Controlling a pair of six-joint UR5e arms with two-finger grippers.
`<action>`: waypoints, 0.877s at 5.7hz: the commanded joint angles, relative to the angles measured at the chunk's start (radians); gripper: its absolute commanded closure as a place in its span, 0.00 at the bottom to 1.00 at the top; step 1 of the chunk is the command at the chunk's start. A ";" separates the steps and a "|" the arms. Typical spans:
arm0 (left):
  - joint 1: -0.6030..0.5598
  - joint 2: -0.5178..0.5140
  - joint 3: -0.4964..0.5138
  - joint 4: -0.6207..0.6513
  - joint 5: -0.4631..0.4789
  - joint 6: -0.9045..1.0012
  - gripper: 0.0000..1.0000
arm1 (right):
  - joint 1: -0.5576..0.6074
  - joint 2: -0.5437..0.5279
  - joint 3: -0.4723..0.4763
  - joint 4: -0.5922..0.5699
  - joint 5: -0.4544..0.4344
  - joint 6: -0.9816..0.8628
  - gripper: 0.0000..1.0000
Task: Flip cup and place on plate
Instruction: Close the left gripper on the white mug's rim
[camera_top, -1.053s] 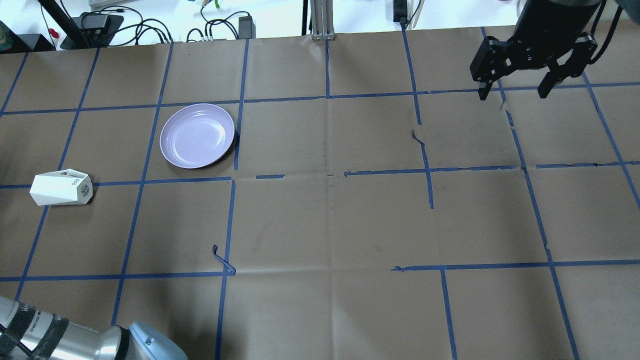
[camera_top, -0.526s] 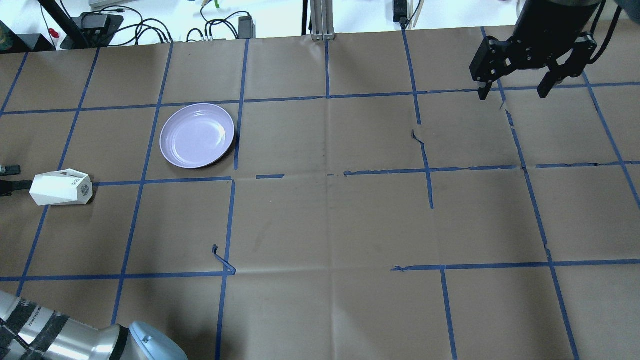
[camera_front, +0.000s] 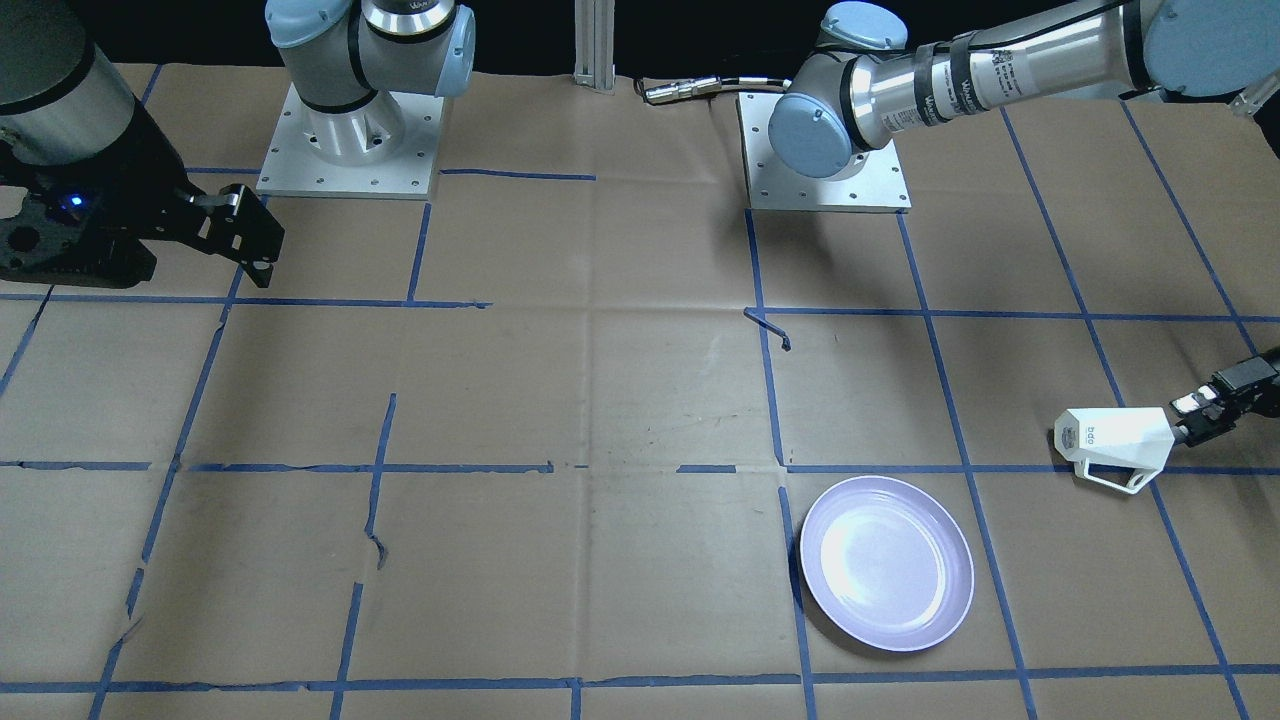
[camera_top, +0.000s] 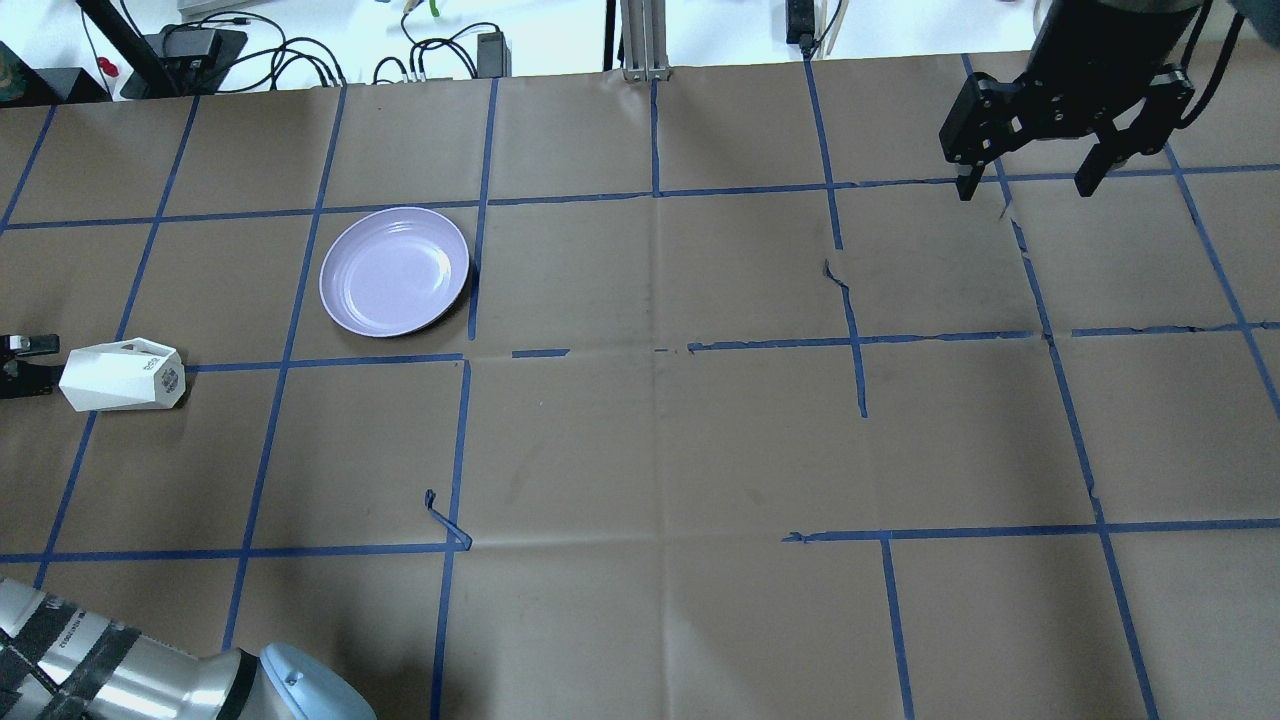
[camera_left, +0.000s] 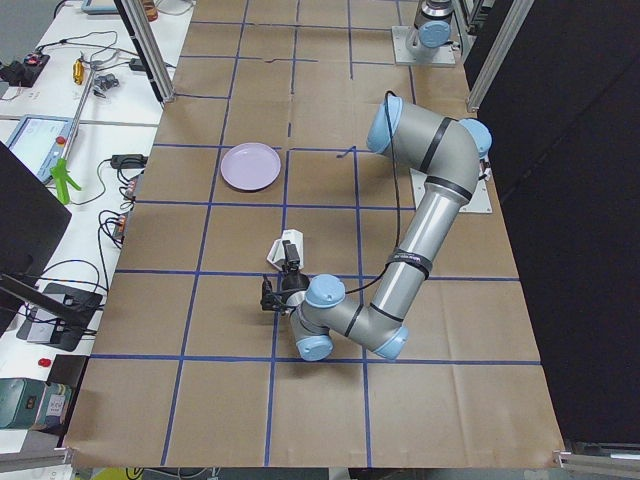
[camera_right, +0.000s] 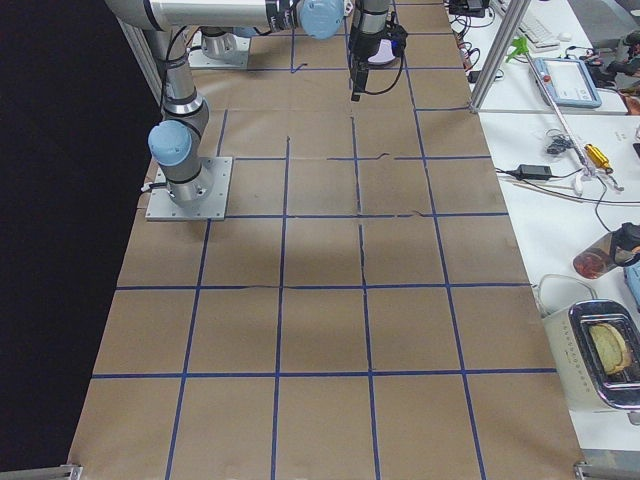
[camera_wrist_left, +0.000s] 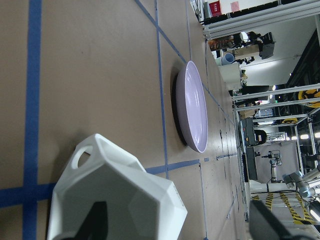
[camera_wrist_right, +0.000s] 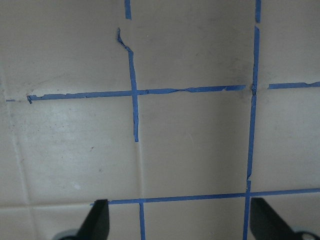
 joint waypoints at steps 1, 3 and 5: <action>-0.002 -0.006 -0.002 -0.011 -0.024 0.010 0.64 | -0.001 0.000 0.000 0.000 0.000 0.000 0.00; -0.002 -0.013 -0.002 -0.017 -0.023 0.010 1.00 | 0.000 0.000 0.000 0.000 0.000 0.000 0.00; -0.003 0.050 0.005 -0.093 -0.036 -0.015 1.00 | 0.000 0.000 0.000 0.000 0.000 0.000 0.00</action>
